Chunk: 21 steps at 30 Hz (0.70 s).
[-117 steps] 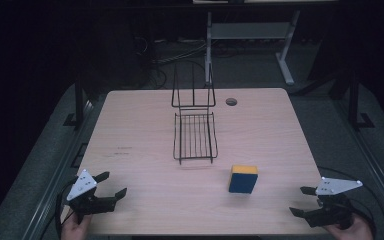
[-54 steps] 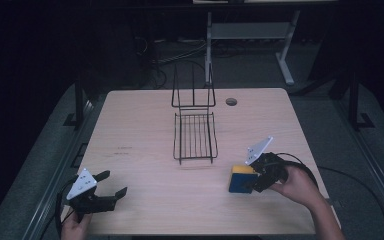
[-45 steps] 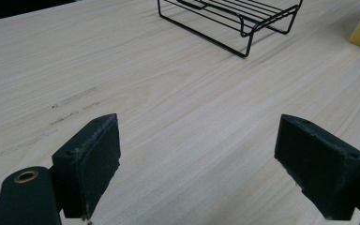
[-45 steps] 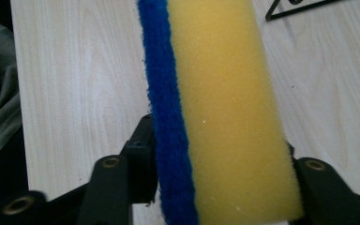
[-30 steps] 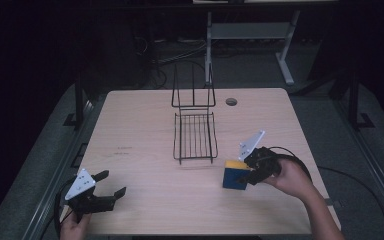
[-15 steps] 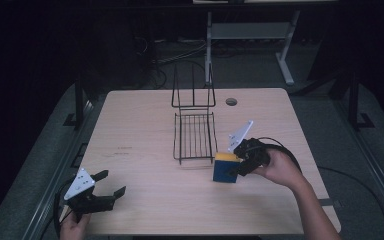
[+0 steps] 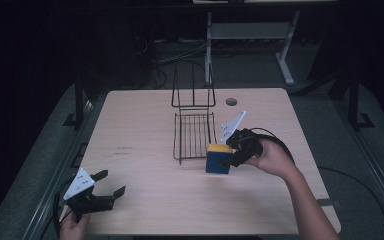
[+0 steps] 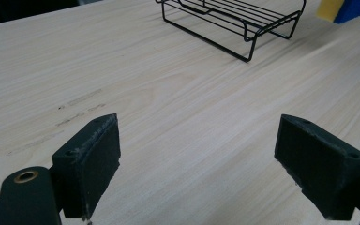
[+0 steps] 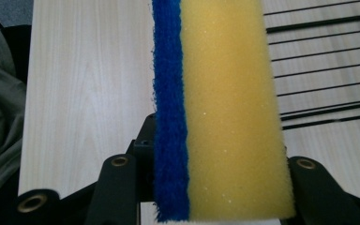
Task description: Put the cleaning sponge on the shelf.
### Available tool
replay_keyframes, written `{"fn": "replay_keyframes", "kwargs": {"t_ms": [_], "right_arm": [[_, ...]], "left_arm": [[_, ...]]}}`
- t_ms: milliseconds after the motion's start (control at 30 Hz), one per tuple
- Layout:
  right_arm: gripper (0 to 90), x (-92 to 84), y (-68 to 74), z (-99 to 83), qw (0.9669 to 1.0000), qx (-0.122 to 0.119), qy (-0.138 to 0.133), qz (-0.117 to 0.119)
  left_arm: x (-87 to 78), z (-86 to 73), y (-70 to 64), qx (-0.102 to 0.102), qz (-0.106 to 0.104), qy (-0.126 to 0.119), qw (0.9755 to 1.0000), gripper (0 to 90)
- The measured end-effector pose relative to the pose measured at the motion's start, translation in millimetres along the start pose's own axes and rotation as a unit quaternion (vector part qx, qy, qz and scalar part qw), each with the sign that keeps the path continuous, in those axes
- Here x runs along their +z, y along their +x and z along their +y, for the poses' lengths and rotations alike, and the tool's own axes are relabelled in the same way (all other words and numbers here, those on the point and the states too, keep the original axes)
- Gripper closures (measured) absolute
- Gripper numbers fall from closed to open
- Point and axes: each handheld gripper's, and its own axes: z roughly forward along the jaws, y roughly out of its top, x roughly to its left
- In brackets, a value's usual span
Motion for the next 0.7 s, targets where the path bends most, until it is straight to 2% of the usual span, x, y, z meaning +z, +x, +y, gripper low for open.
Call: {"fn": "replay_keyframes", "kwargs": {"t_ms": [167, 700], "right_arm": [[55.3, 4.6, -9.8, 7.3, 1.0000, -0.001, -0.007, 0.004], [55.4, 9.7, -27.3, 24.0, 0.9999, -0.004, -0.010, -0.007]], "left_arm": [[0.6, -0.2, -0.1, 0.000, -0.001, 0.000, 1.0000, 14.1], [3.0, 0.3, -1.5, 0.001, -0.006, 0.003, 1.0000, 14.1]]}}
